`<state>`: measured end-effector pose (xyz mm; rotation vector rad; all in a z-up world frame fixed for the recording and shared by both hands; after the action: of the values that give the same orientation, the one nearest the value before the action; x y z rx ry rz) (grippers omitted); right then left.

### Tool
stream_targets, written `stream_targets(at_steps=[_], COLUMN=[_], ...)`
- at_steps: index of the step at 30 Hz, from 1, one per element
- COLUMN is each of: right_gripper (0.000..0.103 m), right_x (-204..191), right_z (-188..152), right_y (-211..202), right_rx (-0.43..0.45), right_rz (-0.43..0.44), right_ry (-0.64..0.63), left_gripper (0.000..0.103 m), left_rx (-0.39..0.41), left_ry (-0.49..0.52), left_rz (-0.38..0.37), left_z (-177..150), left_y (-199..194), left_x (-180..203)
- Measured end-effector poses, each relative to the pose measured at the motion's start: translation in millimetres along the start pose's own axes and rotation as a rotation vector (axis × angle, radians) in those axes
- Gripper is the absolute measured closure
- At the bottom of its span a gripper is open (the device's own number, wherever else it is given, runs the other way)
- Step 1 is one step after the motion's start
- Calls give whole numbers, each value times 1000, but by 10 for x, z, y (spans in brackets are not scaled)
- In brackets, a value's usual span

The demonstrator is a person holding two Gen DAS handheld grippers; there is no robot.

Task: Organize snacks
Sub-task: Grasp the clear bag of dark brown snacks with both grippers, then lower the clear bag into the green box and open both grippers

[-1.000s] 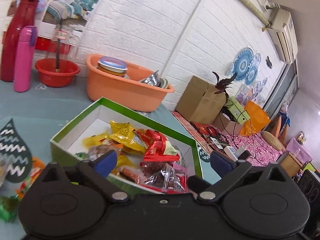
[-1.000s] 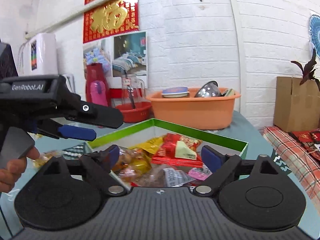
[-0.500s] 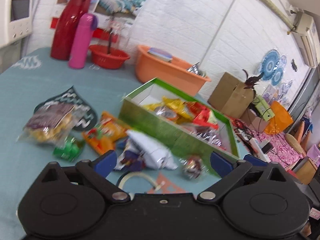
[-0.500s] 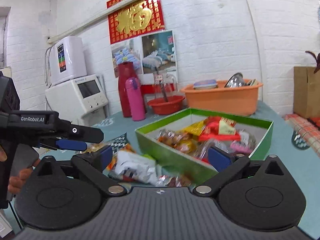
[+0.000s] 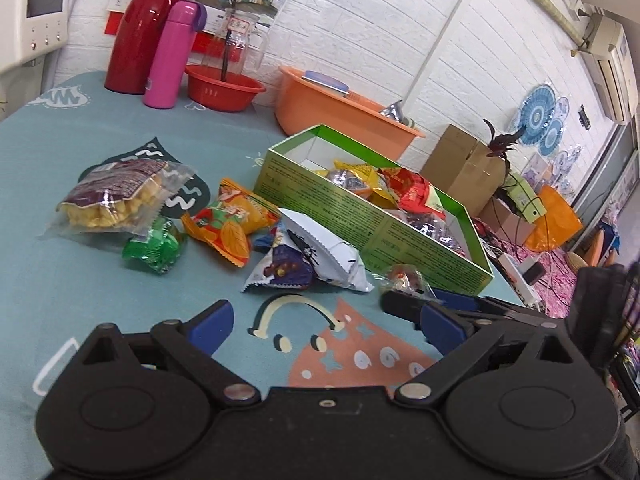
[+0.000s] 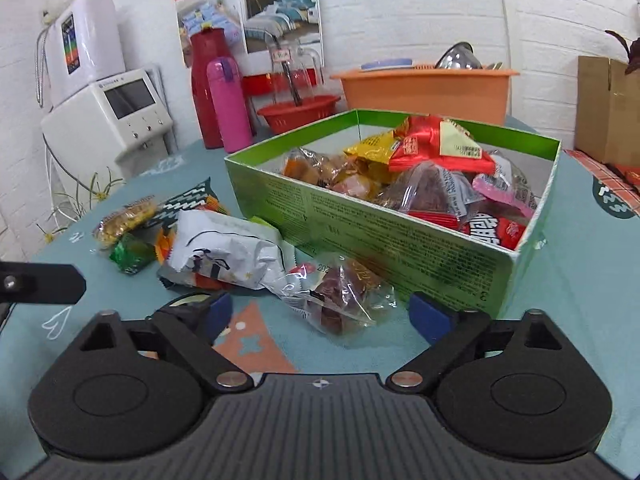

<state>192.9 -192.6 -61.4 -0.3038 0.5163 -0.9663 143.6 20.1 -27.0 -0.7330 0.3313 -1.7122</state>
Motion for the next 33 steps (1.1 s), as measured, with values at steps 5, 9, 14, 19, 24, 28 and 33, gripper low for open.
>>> stream_targets(at_steps=[5,9,14,19,24,28,33], right_gripper=[55,72,52,0,0,0,23], right_x=[-30,-206,-295,-206,-84,-58,-72], right_z=[-45,-200,-256,-161,-106,-46,-31], right_y=[43,-90,-291,-267,-137,-20,122], right_rx=[-38,-88,-56,-22,-45,-53,-85], right_rz=[-1,106,116,46,74,82,99], right_ry=[-45,-83,-122,-173,-126,-118,-113], left_gripper=[0,0,0,0,0,5,34], left_rx=[-36,-61,-82,-80,-97,-119,-120], left_ry=[23,39,36,48,61,95,137], left_rz=[-73,-124,-155,-125,-105,-97,-115], left_z=[-29,-46,22,100,138,133,69], left_y=[69,178,433,727,959,1021,992], left_x=[139,301,496,633,689,700,755])
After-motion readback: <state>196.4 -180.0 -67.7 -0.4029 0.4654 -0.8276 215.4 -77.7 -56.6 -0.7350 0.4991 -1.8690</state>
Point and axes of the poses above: each gripper's, at about its wrist camera, not at the fingertips, and y roughly the way its jaws point, x to its right, z to its top, the point moved 6 cm from there along y, roughly the way its jaws point, and after that the axes turned 11 degrees about z, right-handed, at the moved point
